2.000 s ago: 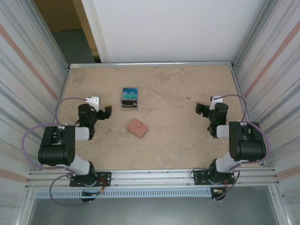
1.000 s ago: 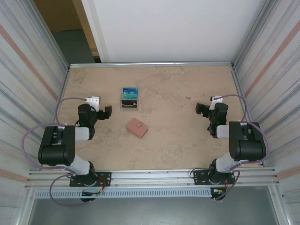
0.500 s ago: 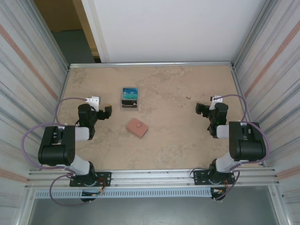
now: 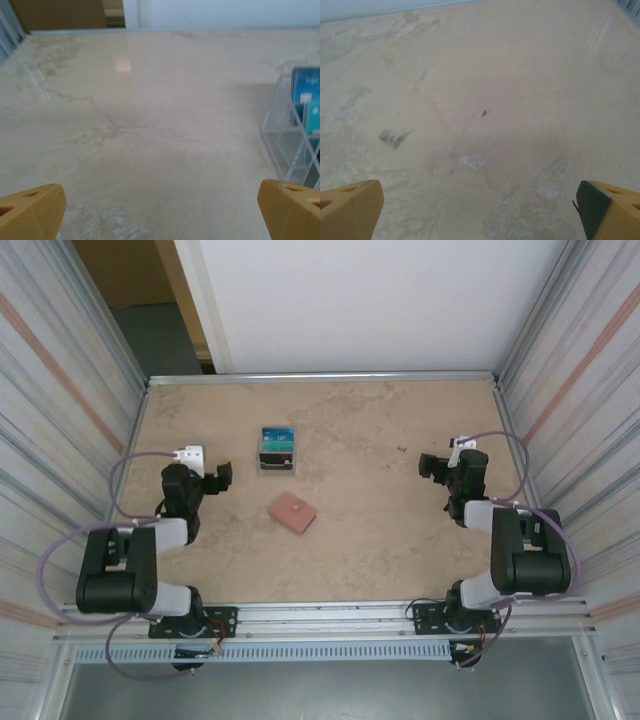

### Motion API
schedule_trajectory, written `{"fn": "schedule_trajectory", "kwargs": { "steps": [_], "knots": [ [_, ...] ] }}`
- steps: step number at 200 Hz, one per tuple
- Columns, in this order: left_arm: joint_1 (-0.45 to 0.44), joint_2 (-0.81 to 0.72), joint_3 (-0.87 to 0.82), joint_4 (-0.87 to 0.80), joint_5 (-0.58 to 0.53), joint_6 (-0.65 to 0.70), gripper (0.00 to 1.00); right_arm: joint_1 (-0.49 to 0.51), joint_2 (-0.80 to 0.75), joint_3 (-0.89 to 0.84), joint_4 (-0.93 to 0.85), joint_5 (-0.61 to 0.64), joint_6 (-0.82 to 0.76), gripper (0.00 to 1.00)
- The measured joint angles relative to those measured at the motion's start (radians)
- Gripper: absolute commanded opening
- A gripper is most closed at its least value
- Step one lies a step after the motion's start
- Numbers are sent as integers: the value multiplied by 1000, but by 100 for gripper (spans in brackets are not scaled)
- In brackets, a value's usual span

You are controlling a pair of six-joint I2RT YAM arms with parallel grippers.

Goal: Take the credit cards out of the card holder

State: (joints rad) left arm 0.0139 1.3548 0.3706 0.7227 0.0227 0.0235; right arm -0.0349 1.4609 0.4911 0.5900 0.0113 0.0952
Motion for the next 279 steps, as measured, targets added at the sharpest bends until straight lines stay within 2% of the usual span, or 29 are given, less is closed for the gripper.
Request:
{"fn": "schedule_trajectory", "kwargs": {
  "steps": [49,86,112,139,173,211,229,279],
  "knots": [
    [0,-344,28,-264,-50,-89,99,24,-101,60,-162,64,18,99],
    [-11,-532,37,-472,-53,-246,99,57,-186,100,-299,97,49,99],
    [-82,-628,37,-613,-62,-370,99,90,-224,155,-408,111,63,99],
    [-204,-680,37,-739,-84,-549,99,135,-256,209,-523,143,82,99],
    [-421,-653,37,-836,-149,-738,99,185,-301,245,-650,162,121,99],
    [-622,-491,41,-864,-202,-884,99,234,-331,253,-751,169,185,99],
    [-672,-397,59,-861,-204,-925,98,254,-335,253,-789,168,220,99],
    [-702,-185,130,-794,-181,-972,76,292,-336,291,-882,169,296,99]
  ]
}}
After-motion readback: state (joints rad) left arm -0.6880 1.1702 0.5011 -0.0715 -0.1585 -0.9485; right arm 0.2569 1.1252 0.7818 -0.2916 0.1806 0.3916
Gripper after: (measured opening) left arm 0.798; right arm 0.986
